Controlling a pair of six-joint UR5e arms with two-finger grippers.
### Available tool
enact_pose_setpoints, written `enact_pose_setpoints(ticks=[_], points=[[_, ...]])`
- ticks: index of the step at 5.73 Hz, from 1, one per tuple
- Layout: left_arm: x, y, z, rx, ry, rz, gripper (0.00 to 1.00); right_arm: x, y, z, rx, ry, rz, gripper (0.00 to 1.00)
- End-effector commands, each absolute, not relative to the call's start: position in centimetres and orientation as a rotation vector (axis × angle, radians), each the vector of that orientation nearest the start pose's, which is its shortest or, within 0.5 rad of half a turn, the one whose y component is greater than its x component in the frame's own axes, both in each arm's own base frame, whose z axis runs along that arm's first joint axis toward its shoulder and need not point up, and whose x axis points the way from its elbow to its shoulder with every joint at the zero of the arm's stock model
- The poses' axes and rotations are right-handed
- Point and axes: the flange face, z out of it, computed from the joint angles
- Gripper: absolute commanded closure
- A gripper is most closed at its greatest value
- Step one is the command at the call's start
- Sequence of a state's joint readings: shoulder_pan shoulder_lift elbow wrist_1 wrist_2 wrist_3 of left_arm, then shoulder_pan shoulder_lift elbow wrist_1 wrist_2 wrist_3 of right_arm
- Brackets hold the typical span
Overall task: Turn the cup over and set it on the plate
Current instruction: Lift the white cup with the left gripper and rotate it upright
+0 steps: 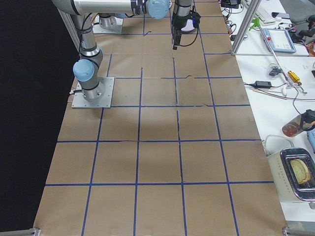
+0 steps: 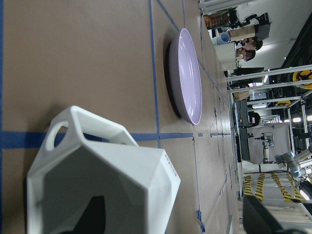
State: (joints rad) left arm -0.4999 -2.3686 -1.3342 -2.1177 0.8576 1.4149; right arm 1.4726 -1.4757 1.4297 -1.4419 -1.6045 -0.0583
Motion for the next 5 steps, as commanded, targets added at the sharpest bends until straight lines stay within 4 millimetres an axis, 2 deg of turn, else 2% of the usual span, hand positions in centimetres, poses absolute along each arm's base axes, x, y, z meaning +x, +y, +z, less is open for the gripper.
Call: enact_pose_setpoints(ticks=[1,2,3,4,5], points=[[44.5,-47.9,12.8,0.196,-1.877,0.393,0.37,7.8,-53.3,49.6,0.061,3.165,0.135,0.00],[44.3,-47.6,11.3,0.181,-1.869,0.352,0.84,7.8,-53.3,49.6,0.061,3.165,0.135,0.00],[44.3,-47.6,11.1,0.178,-1.867,0.353,0.99,7.8,-53.3,49.6,0.061,3.165,0.135,0.00],[44.2,-47.3,11.1,0.190,-1.852,0.343,1.00,7.8,-53.3,49.6,0.061,3.165,0.135,0.00],[44.4,-47.1,12.4,0.207,-1.841,0.343,1.00,7.8,-53.3,49.6,0.061,3.165,0.135,0.00]])
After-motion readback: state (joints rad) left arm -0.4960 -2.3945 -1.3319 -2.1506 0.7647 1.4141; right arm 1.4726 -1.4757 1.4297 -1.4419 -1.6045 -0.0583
